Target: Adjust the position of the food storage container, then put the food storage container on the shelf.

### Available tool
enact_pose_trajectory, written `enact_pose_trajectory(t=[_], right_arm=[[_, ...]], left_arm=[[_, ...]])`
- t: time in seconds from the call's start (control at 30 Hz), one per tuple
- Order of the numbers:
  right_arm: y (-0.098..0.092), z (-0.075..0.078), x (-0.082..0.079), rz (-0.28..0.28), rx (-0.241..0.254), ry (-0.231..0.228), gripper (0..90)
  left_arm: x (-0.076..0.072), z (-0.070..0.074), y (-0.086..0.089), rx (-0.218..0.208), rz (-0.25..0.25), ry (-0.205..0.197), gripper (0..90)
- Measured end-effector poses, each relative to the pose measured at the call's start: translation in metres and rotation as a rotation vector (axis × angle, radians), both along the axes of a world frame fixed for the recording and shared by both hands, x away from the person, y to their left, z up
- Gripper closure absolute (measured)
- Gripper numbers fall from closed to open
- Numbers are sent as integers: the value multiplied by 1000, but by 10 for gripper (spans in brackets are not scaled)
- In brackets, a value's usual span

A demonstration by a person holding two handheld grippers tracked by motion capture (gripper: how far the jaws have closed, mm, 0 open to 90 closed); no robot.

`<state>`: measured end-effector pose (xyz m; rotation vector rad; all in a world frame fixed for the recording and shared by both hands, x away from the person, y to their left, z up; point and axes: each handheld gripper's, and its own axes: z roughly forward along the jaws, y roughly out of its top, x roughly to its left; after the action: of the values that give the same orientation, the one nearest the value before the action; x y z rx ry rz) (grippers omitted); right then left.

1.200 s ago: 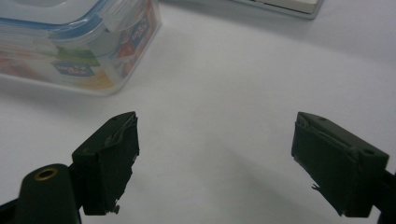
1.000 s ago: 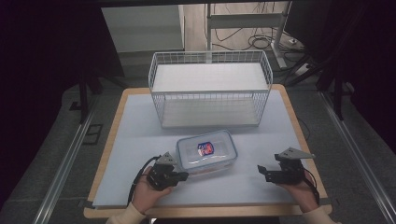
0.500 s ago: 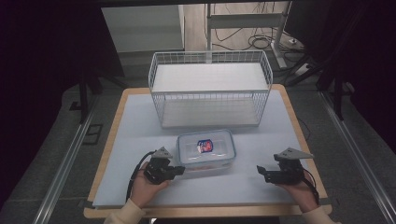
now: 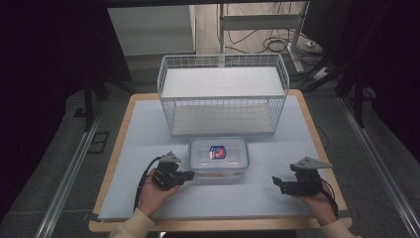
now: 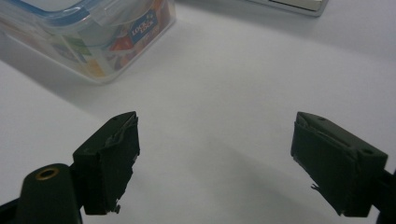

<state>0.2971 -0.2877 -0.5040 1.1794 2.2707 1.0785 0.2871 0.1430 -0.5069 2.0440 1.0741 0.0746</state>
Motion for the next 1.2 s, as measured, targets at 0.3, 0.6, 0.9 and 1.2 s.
enact_pose_trajectory(t=[0.3,0.6,0.9,1.2], right_arm=[[-2,1,0,-5,13,-4,155],[1,2,0,1,14,-34,166],[2,3,1,28,60,-22,152],[6,7,3,62,134,14,144]], left_arm=[[-17,10,23,-25,50,-34,866],[-10,14,55,-116,229,-34,418],[-7,15,61,-181,263,-5,273],[3,15,54,-215,253,22,231]])
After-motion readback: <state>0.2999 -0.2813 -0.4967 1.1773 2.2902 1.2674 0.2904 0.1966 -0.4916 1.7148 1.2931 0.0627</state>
